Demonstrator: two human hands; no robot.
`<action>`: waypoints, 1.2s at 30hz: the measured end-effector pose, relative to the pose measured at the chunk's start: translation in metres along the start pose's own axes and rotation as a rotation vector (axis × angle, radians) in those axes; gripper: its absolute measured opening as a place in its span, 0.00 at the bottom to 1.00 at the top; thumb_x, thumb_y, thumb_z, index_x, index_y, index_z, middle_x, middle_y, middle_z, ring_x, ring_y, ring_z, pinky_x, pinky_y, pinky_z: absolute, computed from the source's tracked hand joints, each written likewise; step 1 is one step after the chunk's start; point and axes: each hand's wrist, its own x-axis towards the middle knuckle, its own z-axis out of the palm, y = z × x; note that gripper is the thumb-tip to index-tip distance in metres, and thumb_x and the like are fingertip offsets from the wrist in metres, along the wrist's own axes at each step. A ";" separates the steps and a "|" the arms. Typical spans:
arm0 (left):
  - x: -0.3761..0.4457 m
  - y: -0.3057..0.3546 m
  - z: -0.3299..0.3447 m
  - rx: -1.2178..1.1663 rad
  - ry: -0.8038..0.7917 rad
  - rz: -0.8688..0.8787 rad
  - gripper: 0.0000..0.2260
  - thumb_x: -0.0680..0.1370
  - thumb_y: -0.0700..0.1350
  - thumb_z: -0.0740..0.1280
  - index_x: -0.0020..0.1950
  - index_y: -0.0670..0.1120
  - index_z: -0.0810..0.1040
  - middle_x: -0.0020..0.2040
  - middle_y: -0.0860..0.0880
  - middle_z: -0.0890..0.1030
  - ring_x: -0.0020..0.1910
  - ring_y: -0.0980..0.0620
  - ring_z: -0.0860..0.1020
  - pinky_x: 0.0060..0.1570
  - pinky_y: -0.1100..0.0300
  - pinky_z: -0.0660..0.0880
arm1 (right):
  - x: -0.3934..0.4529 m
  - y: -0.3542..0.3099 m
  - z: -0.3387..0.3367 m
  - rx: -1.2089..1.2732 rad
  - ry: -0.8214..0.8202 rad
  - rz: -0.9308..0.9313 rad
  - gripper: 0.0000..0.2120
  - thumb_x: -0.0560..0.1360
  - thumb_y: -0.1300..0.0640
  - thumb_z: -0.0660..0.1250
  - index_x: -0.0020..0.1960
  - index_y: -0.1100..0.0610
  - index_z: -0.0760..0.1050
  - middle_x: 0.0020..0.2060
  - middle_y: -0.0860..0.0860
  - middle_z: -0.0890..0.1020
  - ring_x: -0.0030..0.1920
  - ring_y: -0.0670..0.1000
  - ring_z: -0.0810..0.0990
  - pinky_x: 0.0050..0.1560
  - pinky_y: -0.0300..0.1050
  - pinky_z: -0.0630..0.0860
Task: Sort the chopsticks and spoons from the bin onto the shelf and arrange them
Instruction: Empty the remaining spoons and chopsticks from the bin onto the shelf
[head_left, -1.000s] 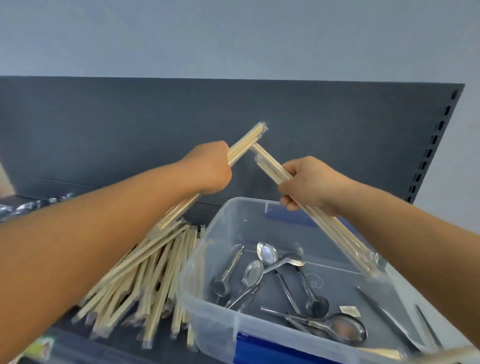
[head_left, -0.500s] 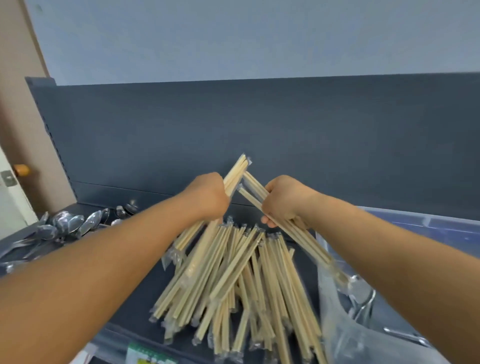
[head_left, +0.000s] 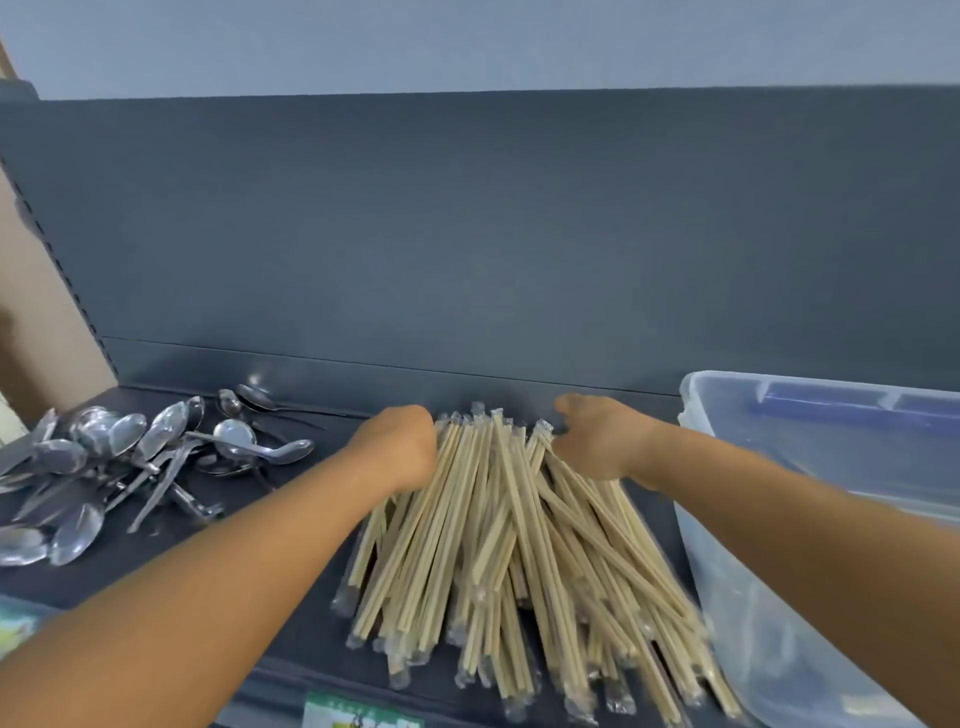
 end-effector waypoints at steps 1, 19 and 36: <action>-0.002 0.001 0.001 0.000 -0.002 0.025 0.07 0.79 0.37 0.57 0.41 0.43 0.70 0.42 0.48 0.73 0.42 0.49 0.74 0.40 0.58 0.69 | -0.002 0.000 -0.001 -0.009 -0.004 -0.003 0.03 0.77 0.63 0.54 0.50 0.59 0.66 0.44 0.53 0.73 0.38 0.51 0.70 0.32 0.40 0.65; -0.082 0.161 -0.040 0.081 0.174 0.497 0.13 0.81 0.53 0.56 0.57 0.45 0.71 0.56 0.47 0.75 0.53 0.46 0.74 0.47 0.54 0.71 | -0.088 0.105 -0.058 0.048 0.191 -0.072 0.23 0.78 0.50 0.59 0.72 0.48 0.62 0.67 0.47 0.72 0.62 0.51 0.75 0.60 0.43 0.70; -0.084 0.313 0.034 0.333 -0.089 0.467 0.22 0.79 0.56 0.60 0.69 0.47 0.65 0.62 0.45 0.74 0.59 0.43 0.74 0.51 0.54 0.72 | -0.106 0.311 -0.073 -0.129 0.004 -0.073 0.29 0.77 0.43 0.61 0.74 0.51 0.58 0.71 0.49 0.67 0.68 0.52 0.69 0.68 0.47 0.66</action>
